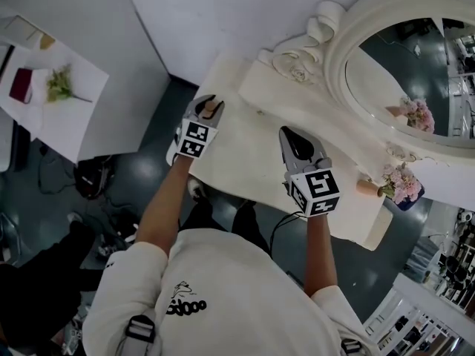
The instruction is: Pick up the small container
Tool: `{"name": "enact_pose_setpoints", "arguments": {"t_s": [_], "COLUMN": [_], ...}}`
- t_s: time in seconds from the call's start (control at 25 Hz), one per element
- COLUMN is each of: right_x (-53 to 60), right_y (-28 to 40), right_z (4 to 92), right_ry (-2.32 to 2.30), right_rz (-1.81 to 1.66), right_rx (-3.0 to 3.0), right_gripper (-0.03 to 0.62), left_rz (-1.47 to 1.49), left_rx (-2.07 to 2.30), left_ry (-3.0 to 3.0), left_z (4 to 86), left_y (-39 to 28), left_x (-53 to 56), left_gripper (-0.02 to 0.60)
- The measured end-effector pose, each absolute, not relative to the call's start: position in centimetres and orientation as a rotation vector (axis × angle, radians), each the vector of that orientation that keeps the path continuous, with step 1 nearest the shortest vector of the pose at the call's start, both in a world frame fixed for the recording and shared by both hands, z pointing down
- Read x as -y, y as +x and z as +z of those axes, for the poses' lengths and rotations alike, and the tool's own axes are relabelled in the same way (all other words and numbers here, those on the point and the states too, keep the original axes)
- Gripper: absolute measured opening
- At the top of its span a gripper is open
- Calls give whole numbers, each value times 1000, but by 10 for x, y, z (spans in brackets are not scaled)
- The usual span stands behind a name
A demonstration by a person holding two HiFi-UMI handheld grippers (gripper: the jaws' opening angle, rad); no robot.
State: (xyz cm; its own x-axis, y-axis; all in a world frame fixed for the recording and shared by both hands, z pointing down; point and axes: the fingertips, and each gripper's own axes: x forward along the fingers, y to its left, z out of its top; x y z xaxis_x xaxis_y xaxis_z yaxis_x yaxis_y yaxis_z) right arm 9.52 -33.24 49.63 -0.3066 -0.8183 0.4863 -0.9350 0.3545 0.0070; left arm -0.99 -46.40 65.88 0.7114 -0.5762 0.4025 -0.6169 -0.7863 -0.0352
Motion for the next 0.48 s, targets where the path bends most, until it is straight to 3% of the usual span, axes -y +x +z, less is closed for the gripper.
{"name": "enact_pose_setpoints", "arguments": {"t_s": [0.48], "right_x": [336], "right_y": [90], "right_z": [468], "right_ry": [1492], "right_rz": [301], "right_rx": [2300], "right_gripper": [2], "left_rz": [463], "left_rx": [1067], "left_ry": [2808], "left_z": [570], "left_y": [-31], "left_x": [437], "left_gripper": [123]}}
